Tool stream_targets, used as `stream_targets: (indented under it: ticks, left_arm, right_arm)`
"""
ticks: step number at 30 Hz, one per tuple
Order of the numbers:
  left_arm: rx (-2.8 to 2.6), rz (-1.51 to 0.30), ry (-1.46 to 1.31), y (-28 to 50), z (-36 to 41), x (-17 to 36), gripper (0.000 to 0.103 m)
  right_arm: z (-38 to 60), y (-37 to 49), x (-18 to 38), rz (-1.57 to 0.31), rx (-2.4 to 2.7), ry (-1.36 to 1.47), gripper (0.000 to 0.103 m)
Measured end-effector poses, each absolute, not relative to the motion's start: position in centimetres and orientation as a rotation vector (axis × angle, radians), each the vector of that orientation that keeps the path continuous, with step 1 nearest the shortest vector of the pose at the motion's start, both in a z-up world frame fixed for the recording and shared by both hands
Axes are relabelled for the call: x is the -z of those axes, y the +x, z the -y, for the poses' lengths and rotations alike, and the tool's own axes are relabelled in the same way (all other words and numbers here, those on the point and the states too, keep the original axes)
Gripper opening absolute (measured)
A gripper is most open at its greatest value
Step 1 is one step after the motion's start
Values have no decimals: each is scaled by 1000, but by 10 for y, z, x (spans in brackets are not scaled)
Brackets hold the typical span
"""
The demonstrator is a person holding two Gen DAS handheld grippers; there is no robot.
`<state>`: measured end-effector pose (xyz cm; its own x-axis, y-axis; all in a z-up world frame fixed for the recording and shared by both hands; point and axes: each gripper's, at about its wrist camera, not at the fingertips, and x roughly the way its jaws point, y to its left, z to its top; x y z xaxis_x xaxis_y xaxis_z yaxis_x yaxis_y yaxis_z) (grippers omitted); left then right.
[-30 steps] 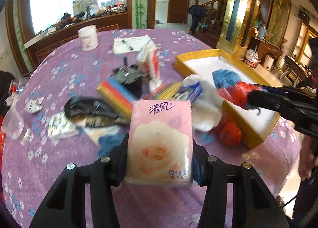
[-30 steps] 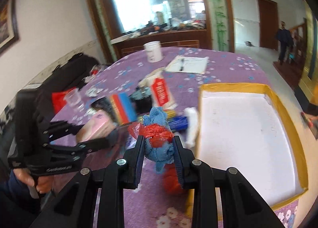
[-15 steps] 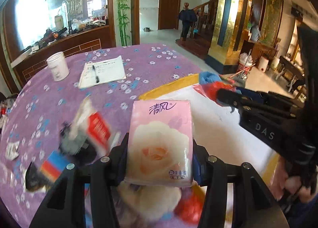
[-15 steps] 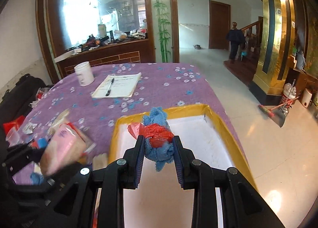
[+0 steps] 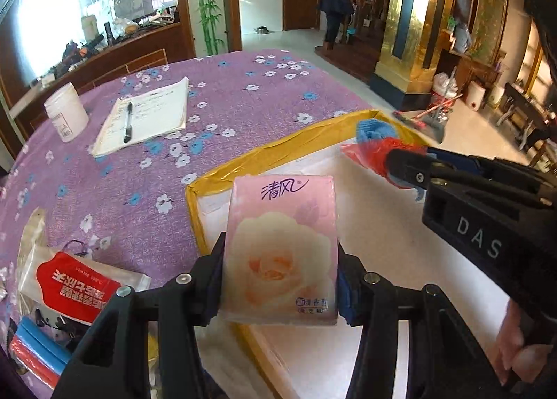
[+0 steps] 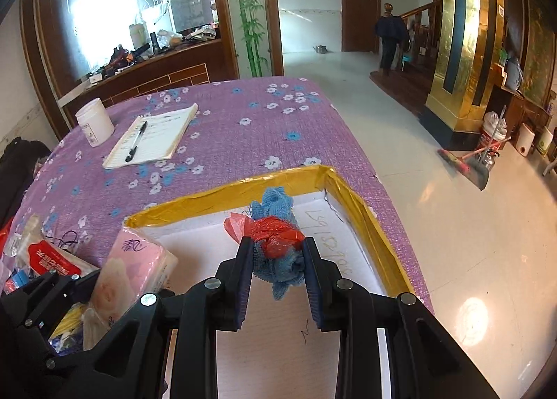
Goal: Organize soft objects
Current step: 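Carry both items over the white tray and open the right tool, then lower the pink tissue pack into the tray and open the left tool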
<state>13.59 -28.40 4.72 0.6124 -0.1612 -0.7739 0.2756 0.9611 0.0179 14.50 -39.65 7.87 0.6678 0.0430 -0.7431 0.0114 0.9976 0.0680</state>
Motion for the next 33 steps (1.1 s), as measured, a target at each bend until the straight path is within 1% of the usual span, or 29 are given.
stream_targets:
  ticks: [10, 16, 19, 22, 24, 29, 33]
  left_arm:
    - [214, -829, 229, 132, 292, -36, 51]
    - [208, -816, 226, 131, 291, -37, 52]
    - [204, -806, 231, 129, 291, -38, 52]
    - [194, -786, 236, 126, 290, -41, 52]
    - [188, -777, 238, 126, 290, -43, 53]
    - [166, -737, 245, 120, 288, -50, 56]
    - [141, -663, 254, 111, 287, -61, 61]
  right_arm:
    - [390, 151, -61, -868, -9, 28, 30]
    - [392, 151, -58, -876, -26, 54, 32]
    - [392, 150, -59, -873, -33, 60, 37]
    - [391, 147, -62, -862, -33, 63, 45]
    - [393, 144, -66, -849, -32, 71, 53]
    - [397, 136, -77, -794, -21, 91, 57]
    - [399, 130, -85, -756, -17, 104, 58]
